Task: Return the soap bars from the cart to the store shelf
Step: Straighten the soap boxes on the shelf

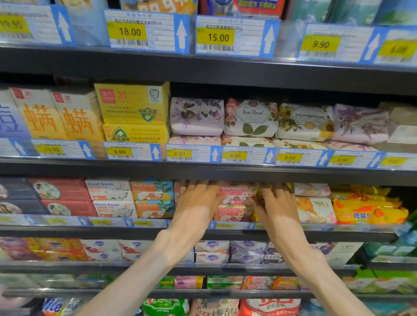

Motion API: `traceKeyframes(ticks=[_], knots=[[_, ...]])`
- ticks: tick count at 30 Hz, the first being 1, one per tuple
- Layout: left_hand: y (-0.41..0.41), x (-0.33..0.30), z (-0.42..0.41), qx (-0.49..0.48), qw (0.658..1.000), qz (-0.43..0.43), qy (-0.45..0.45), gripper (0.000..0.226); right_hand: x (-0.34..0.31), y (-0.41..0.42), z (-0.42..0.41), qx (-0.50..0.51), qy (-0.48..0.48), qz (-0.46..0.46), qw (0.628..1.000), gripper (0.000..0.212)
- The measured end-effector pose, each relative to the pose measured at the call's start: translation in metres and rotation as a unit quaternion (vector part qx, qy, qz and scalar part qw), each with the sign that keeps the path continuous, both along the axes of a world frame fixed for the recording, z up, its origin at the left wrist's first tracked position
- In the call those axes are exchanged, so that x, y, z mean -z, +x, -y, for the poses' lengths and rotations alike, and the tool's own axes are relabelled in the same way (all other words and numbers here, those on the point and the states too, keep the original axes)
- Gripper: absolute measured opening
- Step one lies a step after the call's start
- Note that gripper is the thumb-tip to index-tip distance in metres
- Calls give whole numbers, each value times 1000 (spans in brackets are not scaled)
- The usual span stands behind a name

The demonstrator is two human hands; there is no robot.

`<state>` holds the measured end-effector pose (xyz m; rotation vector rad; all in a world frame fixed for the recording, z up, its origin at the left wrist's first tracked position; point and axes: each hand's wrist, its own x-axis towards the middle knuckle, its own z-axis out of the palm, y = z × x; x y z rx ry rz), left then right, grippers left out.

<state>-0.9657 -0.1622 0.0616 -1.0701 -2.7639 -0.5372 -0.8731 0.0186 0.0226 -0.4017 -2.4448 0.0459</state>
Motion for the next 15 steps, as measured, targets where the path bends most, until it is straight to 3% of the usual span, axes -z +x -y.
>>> traceKeyframes(ticks=[15], knots=[[-4,11,-1,-8,999,-49,12,38,-1,-3,-2,5,-13,20,1000,51]])
